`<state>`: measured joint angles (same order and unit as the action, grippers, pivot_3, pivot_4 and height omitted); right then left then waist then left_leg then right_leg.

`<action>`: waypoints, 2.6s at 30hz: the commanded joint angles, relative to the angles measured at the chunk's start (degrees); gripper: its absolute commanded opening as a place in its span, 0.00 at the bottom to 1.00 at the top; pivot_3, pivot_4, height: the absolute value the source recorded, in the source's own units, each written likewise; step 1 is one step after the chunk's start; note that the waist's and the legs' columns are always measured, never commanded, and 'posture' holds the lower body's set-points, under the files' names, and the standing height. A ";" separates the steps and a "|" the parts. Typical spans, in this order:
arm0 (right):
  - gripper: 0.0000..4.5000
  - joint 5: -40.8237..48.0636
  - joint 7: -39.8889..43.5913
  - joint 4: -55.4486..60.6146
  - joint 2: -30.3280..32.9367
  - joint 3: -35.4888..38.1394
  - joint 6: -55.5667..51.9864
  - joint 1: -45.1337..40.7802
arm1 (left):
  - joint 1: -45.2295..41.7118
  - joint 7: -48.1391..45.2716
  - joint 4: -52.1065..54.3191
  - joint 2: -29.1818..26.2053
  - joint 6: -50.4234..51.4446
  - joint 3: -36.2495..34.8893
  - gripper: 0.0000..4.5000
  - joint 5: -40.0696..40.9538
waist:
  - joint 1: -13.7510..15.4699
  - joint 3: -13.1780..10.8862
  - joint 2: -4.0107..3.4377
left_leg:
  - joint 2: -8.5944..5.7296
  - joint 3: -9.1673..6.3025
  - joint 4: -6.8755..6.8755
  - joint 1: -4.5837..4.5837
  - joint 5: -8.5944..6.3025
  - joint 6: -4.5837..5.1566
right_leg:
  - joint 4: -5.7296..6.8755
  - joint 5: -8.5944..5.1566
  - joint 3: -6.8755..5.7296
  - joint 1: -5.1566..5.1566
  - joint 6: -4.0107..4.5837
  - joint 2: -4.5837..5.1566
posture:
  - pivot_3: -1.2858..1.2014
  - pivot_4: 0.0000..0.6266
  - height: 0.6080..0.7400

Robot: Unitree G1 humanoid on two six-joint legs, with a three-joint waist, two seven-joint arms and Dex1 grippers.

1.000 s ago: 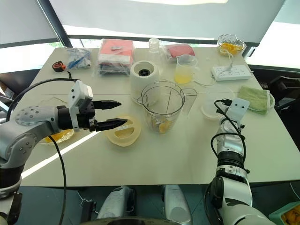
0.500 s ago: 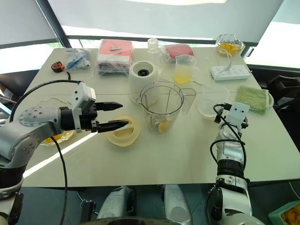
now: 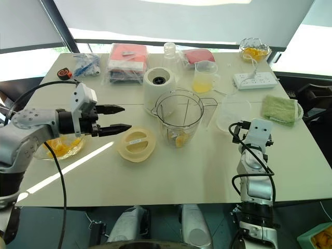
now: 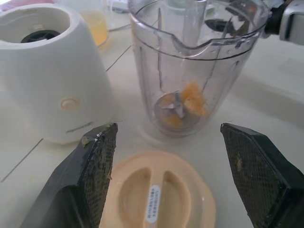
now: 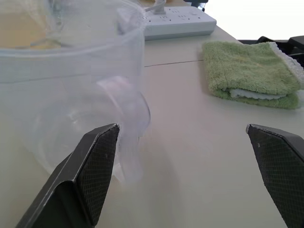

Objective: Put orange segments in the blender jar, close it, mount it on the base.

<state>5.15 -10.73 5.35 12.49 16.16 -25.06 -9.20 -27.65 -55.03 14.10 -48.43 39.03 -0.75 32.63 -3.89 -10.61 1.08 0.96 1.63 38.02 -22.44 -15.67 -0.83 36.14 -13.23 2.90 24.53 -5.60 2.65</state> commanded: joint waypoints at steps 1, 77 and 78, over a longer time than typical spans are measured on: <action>0.99 -0.15 0.57 4.14 0.23 0.58 -1.01 0.38 | -1.91 -2.50 -1.64 -0.67 -3.24 1.23 0.80 -2.66 | 0.02 0.00 0.00 | 0.00 0.00 0.00 0.00 0.00 0.00 | 0.00 0.00 0.00 0.00 0.00 0.00 | 0.52 0.24 1.00; 1.00 38.41 40.58 39.69 28.41 6.67 -19.86 26.06 | -36.83 -24.26 -33.13 2.67 -22.20 18.75 0.05 -36.79 | 3.31 0.18 0.91 | 0.00 -0.16 0.28 -0.50 0.00 0.02 | -0.15 -0.04 -0.26 0.10 0.07 -0.01 | 0.52 0.24 1.00; 1.00 38.17 40.29 39.54 27.99 6.52 -19.60 25.97 | -40.23 -25.60 -36.35 2.51 -24.42 18.53 0.05 -36.45 | 3.31 0.20 0.88 | -0.01 -0.16 0.27 -0.50 -0.01 0.03 | -0.15 -0.06 -0.24 0.09 0.03 0.02 | 0.52 0.24 1.00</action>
<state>43.63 29.99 44.47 41.01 22.32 -46.00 17.06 -65.99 -78.31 -20.04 -45.97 18.54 19.06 -4.75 -0.58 -10.41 1.96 0.93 1.50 38.28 -22.96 -15.71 -0.76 35.94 -13.31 2.67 24.62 -5.60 2.68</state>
